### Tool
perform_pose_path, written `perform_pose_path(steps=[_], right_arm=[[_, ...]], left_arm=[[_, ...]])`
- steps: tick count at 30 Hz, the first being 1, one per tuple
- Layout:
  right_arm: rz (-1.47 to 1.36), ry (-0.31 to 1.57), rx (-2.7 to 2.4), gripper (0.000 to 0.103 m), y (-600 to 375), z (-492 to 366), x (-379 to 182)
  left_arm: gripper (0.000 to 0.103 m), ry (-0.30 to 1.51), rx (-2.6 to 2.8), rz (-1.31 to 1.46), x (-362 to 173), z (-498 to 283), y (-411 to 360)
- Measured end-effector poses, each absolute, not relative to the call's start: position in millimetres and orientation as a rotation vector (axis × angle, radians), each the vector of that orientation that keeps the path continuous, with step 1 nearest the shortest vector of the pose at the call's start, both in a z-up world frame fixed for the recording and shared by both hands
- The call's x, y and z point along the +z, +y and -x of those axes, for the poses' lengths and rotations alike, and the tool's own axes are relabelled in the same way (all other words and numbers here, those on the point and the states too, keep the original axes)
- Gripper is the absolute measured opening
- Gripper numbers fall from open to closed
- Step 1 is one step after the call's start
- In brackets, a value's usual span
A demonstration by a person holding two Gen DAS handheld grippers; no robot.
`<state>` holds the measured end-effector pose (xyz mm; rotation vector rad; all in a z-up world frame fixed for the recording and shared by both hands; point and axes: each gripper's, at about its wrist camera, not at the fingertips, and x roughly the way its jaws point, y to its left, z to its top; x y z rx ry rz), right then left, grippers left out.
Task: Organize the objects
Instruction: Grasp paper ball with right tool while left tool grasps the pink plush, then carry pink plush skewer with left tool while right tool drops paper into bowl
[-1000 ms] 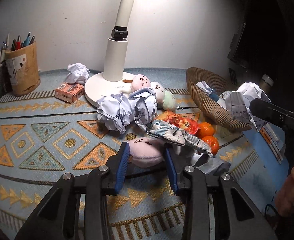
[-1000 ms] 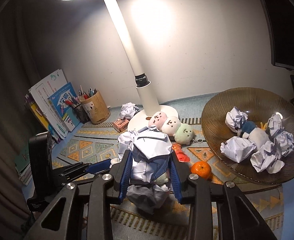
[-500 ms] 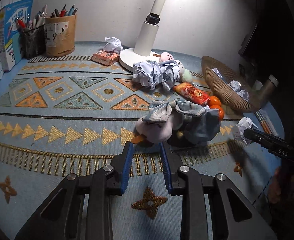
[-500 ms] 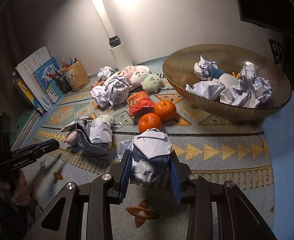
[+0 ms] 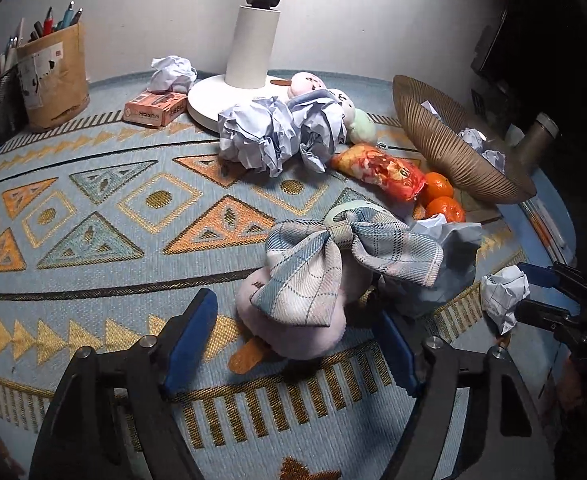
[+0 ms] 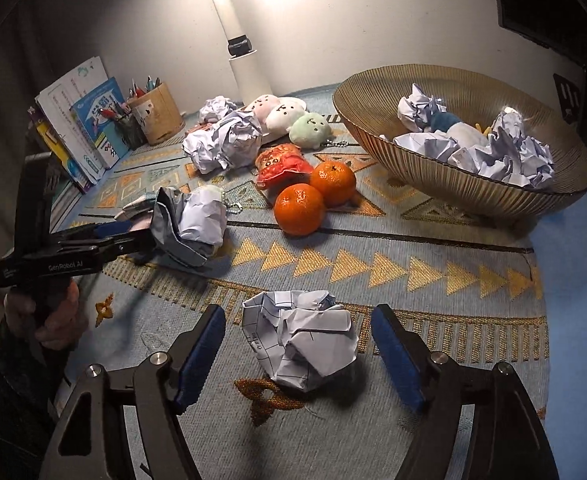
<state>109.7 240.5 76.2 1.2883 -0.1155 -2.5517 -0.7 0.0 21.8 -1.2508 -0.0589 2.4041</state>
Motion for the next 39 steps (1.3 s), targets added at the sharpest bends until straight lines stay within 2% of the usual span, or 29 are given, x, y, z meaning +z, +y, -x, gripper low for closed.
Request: perform_pose_path(steps=[1, 2, 5, 6, 7, 10, 13, 16, 19, 23, 30, 35, 39], right_arm=[[-1.309, -0.098, -2.540, 0.074, 237, -108, 73], [-1.319, -0.084, -2.536, 0.074, 235, -106, 70], [-1.326, -0.025, -2.552, 0.072, 227, -107, 66], [-1.325, 0.006, -2.565, 0.058, 225, -108, 66], [-1.326, 0.035, -2.568, 0.052, 222, -109, 67], [-1.287, 0.069, -2.625, 0.050, 220, -111, 78], [-1.235, 0.015, -2.652, 0.050, 226, -113, 92], [-1.208, -0.013, -2.678, 0.050, 233, -116, 101], [-1.192, -0.059, -2.687, 0.050, 240, -118, 106], [-1.166, -0.090, -2.720, 0.050, 249, -122, 116], [-1.037, -0.190, -2.841, 0.050, 286, -114, 153], [-0.950, -0.362, -2.903, 0.050, 332, -85, 188], [-0.947, -0.486, -2.946, 0.050, 362, -57, 199]], left_arm=[[0.068, -0.053, 2.395, 1.243, 22, 2, 2], [0.059, -0.057, 2.379, 1.233, 22, 3, 4], [0.053, -0.089, 2.350, 1.249, 23, 3, 8], [0.051, -0.125, 2.338, 1.257, 25, 4, 8], [0.051, -0.177, 2.327, 1.261, 30, 6, 6], [0.050, -0.320, 2.345, 1.209, 55, 9, -3], [0.050, -0.301, 2.460, 1.130, 80, 1, -7], [0.050, -0.330, 2.408, 1.198, 78, -2, -4], [0.050, -0.518, 2.238, 1.210, 71, -5, -3], [0.050, -0.297, 2.401, 1.142, 87, -20, 23], [0.050, -0.199, 2.439, 0.970, 127, -14, 68], [0.050, -0.141, 2.456, 0.877, 159, 13, 115], [0.050, -0.139, 2.447, 0.890, 161, 44, 147]])
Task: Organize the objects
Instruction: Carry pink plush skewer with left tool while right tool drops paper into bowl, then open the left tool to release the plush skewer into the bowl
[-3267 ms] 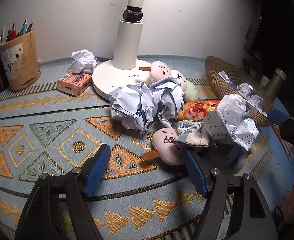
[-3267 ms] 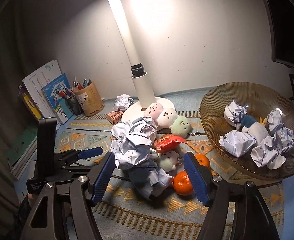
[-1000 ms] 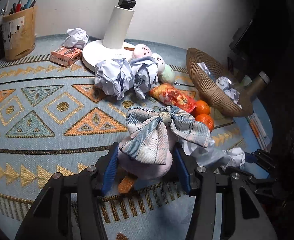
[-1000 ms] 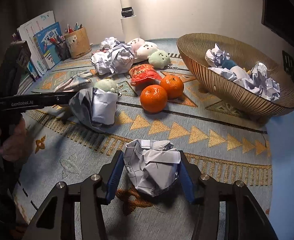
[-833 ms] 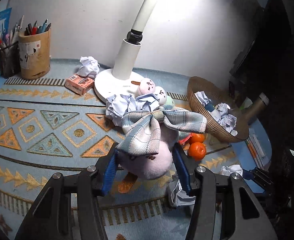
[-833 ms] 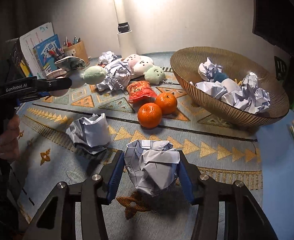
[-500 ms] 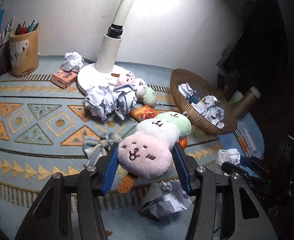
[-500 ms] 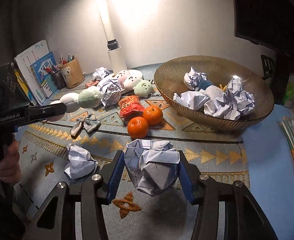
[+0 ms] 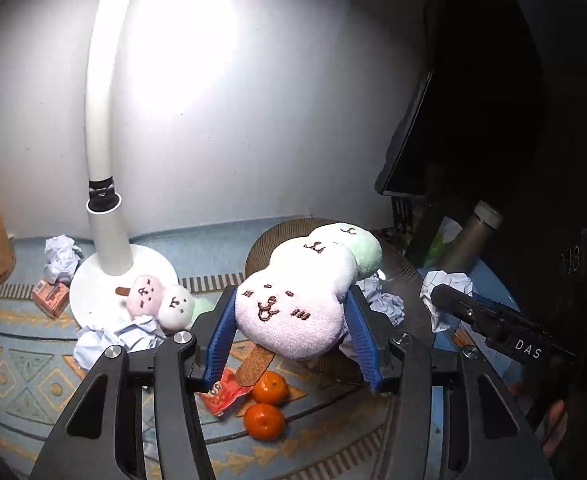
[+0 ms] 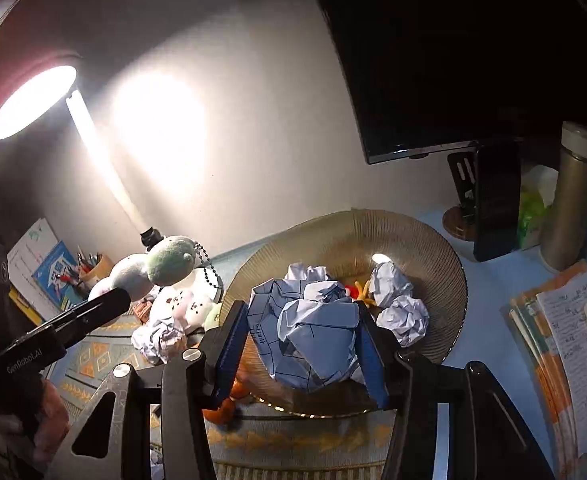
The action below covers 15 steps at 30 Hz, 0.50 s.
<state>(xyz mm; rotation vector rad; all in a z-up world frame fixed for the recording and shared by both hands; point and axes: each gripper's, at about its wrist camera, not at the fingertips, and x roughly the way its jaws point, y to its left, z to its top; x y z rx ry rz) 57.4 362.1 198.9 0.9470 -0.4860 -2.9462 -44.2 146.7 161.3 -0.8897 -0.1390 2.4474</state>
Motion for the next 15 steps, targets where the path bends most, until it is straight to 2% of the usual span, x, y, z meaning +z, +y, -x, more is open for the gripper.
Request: perform_pose_path(steps=[4, 5, 7, 8, 9, 15], right_arm=[[-0.996, -0.539, -2.967, 0.050, 379, -31, 195], [-1.017, -0.548, -2.963, 0.051, 382, -25, 192], [-1.051, -0.567, -2.966, 0.066, 389, -16, 186], [-1.061, -0.575, -2.970, 0.079, 393, -13, 183], [-1.069, -0.582, -2.975, 0.083, 396, -11, 181], [-1.079, -0.543, -2.970, 0.083, 395, -22, 175]], left_arm=[[0.053, -0.091, 2.403, 0.968, 143, 73, 177], [0.057, -0.081, 2.382, 0.997, 136, 79, 185], [0.057, -0.054, 2.360, 1.037, 124, 90, 197], [0.057, -0.041, 2.349, 1.047, 119, 92, 200], [0.057, -0.035, 2.342, 1.061, 115, 94, 202], [0.058, -0.038, 2.322, 1.086, 107, 81, 190]])
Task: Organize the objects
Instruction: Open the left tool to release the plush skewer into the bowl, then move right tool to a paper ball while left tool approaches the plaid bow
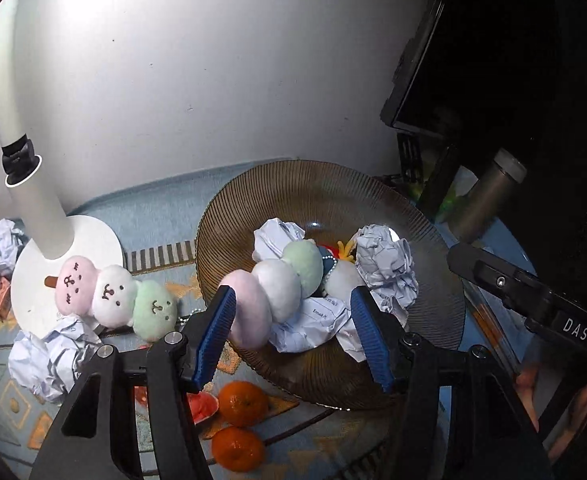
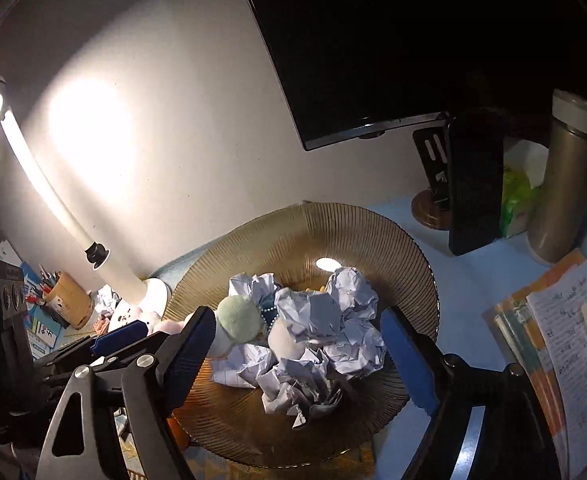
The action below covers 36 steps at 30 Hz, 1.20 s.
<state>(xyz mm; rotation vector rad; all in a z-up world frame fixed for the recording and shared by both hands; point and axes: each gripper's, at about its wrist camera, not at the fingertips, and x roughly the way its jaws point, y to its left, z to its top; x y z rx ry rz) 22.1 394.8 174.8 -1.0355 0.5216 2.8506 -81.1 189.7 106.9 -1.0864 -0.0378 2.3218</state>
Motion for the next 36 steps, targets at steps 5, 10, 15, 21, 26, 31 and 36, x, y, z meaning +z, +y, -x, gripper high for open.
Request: perform_pose_path(steps=[5, 10, 15, 21, 26, 31, 36], right_arm=[[1.050, 0.461, 2.885, 0.083, 372, -34, 175], [1.055, 0.411, 2.951, 0.083, 340, -51, 182], [1.027, 0.388, 3.029, 0.083, 305, -73, 192], [1.030, 0.372, 3.116, 0.083, 259, -95, 198], [1.079, 0.367, 3.163, 0.083, 224, -110, 189], [1.175, 0.316, 3.204, 0.083, 198, -123, 171], [1.251, 0.314, 3.216, 0.084, 182, -138, 150]], left_arm=[[0.077, -0.063, 2.351, 1.043, 120, 67, 169], [0.077, -0.083, 2.421, 0.986, 141, 47, 138], [0.078, -0.083, 2.554, 0.905, 163, 13, 87], [0.079, -0.069, 2.715, 0.844, 173, -26, 29], [0.097, -0.117, 2.782, 0.828, 164, -51, -11], [0.097, -0.141, 2.794, 0.896, 131, -57, -35], [0.097, -0.140, 2.714, 0.953, 90, -48, -42]])
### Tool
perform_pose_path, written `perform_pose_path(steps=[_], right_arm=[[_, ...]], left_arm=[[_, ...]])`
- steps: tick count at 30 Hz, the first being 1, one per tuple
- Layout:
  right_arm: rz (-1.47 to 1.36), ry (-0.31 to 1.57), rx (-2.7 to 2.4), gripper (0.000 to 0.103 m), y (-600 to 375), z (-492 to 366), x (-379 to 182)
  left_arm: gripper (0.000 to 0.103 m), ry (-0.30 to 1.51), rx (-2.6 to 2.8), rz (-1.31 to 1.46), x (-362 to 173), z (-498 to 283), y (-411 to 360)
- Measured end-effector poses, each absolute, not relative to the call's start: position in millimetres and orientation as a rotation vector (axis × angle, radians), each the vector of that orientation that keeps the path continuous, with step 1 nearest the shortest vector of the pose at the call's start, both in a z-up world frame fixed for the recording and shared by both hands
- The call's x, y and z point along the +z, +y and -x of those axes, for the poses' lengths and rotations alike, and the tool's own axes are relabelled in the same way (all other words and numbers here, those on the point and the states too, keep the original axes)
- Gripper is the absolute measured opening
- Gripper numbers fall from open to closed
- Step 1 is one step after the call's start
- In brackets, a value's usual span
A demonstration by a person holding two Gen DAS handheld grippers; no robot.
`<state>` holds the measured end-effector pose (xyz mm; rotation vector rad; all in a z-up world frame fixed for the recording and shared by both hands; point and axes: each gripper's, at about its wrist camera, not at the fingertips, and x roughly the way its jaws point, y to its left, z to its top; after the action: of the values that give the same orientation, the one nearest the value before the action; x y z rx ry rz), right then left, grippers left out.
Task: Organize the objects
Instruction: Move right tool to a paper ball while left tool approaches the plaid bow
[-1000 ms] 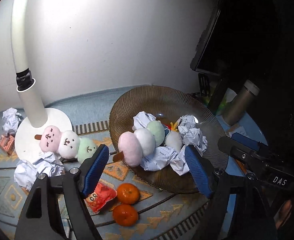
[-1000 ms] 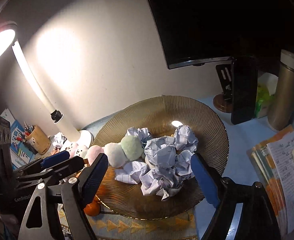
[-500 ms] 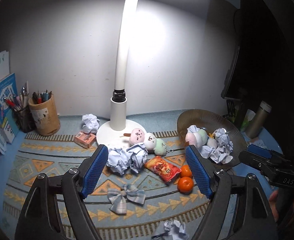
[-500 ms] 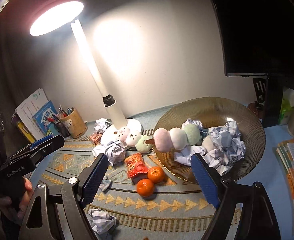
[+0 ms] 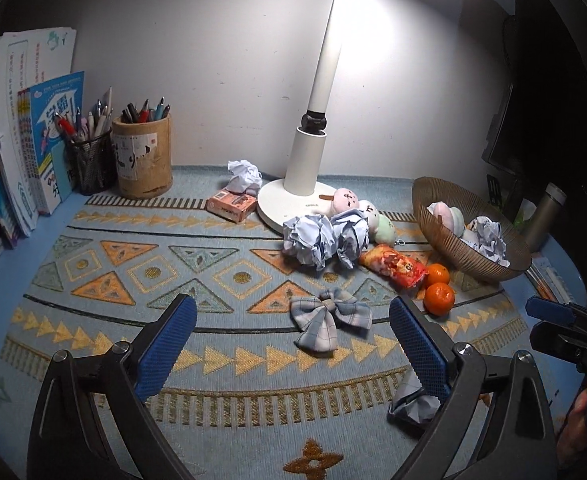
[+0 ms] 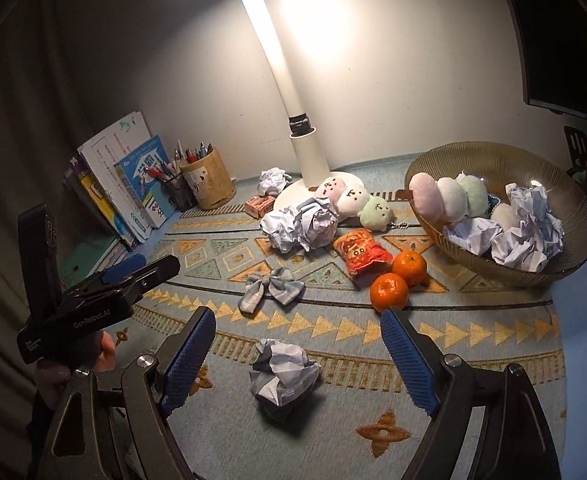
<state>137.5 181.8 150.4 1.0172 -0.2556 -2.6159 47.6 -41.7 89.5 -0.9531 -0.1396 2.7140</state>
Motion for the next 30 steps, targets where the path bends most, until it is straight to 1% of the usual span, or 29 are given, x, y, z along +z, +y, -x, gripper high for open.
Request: perform_pose_path(steps=[6, 11, 13, 15, 19, 20, 21, 22, 24, 25, 26, 27, 30], right_arm=[[-1.151, -0.246, -2.589, 0.084, 167, -137, 111], [-1.214, -0.294, -2.582, 0.084, 159, -134, 88], [-1.242, -0.258, -2.572, 0.084, 150, -131, 81], [-1.269, -0.206, -2.558, 0.084, 140, -129, 76], [-1.312, -0.047, -2.562, 0.084, 121, -124, 68], [-1.310, -0.022, -2.568, 0.082, 120, -123, 68], [-1.308, 0.002, -2.581, 0.076, 120, -122, 68], [-1.310, 0.025, -2.594, 0.069, 122, -121, 69], [-1.319, 0.035, -2.607, 0.065, 128, -118, 67], [-1.319, 0.025, -2.614, 0.061, 132, -117, 67], [-1.317, 0.020, -2.622, 0.060, 137, -116, 66], [-1.312, 0.022, -2.638, 0.060, 141, -115, 66], [-1.302, 0.020, -2.685, 0.060, 154, -110, 67]], left_arm=[[0.097, -0.171, 2.563, 1.063, 59, -16, -38], [0.097, -0.056, 2.474, 1.100, 47, 6, -17], [0.097, -0.007, 2.461, 1.124, 41, 15, -8], [0.097, 0.004, 2.441, 1.147, 35, 24, -4], [0.097, 0.012, 2.408, 1.162, 26, 33, 4], [0.097, 0.020, 2.401, 1.165, 24, 33, 6], [0.097, 0.026, 2.394, 1.164, 24, 33, 8], [0.097, 0.028, 2.388, 1.158, 23, 32, 9], [0.096, 0.033, 2.378, 1.152, 22, 31, 11], [0.096, 0.035, 2.373, 1.155, 21, 30, 12], [0.096, 0.039, 2.367, 1.161, 20, 31, 13], [0.092, 0.046, 2.365, 1.165, 19, 31, 14], [0.087, 0.060, 2.354, 1.181, 17, 31, 17]])
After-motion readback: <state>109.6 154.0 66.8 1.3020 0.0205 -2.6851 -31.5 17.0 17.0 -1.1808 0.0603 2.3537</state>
